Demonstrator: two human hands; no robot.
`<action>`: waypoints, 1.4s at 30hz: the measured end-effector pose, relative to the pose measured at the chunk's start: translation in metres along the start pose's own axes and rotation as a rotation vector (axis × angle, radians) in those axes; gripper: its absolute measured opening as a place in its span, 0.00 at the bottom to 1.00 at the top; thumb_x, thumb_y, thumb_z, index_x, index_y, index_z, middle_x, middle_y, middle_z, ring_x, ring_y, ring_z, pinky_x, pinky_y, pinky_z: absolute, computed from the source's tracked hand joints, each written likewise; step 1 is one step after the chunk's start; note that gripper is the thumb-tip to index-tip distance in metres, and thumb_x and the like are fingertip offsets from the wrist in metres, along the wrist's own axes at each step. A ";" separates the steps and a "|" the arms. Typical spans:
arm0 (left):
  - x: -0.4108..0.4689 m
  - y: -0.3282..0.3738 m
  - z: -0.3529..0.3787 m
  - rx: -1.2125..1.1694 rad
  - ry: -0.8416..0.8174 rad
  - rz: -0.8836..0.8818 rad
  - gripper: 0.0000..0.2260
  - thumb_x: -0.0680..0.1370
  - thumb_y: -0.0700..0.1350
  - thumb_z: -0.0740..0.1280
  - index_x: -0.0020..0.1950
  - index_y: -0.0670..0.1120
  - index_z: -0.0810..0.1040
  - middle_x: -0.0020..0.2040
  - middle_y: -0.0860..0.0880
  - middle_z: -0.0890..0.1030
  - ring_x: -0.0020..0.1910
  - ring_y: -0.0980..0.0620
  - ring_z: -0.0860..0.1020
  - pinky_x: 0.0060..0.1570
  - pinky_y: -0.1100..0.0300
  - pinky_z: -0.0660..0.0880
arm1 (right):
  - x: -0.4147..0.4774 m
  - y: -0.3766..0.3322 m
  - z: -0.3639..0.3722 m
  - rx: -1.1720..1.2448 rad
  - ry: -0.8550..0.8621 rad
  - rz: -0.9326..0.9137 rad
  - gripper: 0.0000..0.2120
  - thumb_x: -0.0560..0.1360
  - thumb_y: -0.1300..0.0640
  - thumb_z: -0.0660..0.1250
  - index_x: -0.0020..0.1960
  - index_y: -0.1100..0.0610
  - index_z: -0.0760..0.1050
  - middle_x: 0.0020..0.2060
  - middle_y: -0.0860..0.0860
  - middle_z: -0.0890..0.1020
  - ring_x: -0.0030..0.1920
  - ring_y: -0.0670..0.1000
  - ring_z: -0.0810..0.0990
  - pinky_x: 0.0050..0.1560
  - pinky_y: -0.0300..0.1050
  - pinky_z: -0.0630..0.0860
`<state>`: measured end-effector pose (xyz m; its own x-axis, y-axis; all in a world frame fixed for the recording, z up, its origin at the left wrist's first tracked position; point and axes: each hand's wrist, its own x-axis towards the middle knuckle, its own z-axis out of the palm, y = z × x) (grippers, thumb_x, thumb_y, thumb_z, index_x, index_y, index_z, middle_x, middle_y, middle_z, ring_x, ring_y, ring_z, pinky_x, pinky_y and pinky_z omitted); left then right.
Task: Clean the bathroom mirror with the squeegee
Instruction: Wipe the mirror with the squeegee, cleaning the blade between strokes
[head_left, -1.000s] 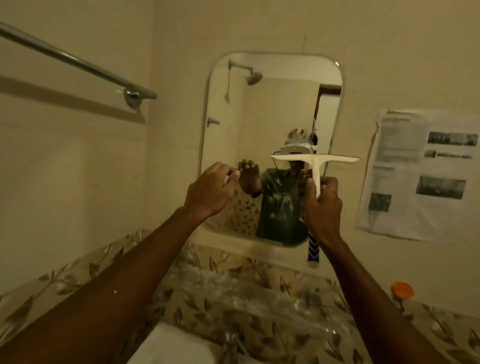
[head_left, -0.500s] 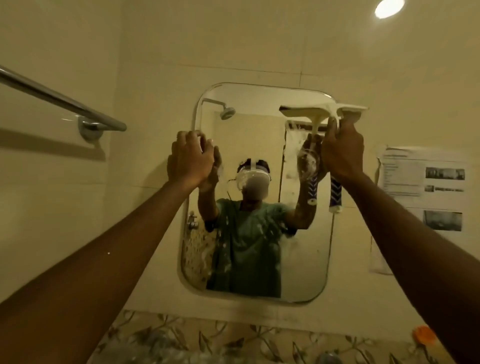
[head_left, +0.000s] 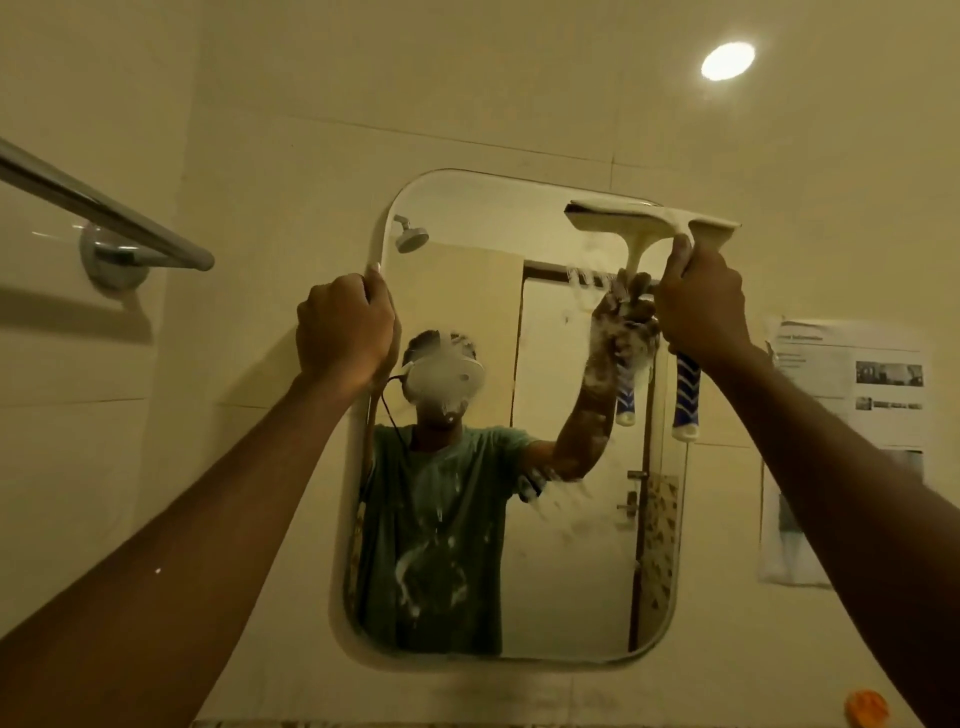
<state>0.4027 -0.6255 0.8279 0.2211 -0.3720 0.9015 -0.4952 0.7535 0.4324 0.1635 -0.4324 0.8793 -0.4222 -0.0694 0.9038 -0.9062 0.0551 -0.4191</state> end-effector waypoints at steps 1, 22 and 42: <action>0.001 -0.002 0.002 0.003 0.015 0.028 0.23 0.83 0.52 0.51 0.47 0.39 0.79 0.40 0.42 0.81 0.41 0.45 0.78 0.42 0.58 0.66 | -0.003 0.001 0.001 -0.003 -0.005 0.000 0.21 0.82 0.42 0.47 0.53 0.58 0.70 0.38 0.54 0.77 0.39 0.57 0.81 0.41 0.58 0.81; -0.025 -0.008 0.005 -0.021 0.063 0.066 0.28 0.82 0.58 0.49 0.30 0.44 0.72 0.30 0.46 0.74 0.28 0.46 0.73 0.30 0.58 0.67 | 0.001 -0.001 -0.027 -0.043 -0.006 0.007 0.21 0.83 0.43 0.46 0.45 0.55 0.70 0.33 0.53 0.75 0.36 0.61 0.80 0.41 0.65 0.80; -0.026 -0.004 -0.002 -0.027 -0.029 0.020 0.25 0.82 0.58 0.48 0.33 0.45 0.70 0.36 0.46 0.73 0.35 0.47 0.73 0.35 0.56 0.69 | 0.000 -0.013 -0.058 -0.089 -0.143 0.116 0.21 0.84 0.47 0.48 0.47 0.61 0.70 0.31 0.55 0.74 0.26 0.52 0.74 0.25 0.42 0.71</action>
<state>0.4008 -0.6172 0.8024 0.1870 -0.3720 0.9092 -0.4761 0.7753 0.4151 0.1765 -0.3752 0.8893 -0.5284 -0.1975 0.8257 -0.8484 0.1586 -0.5050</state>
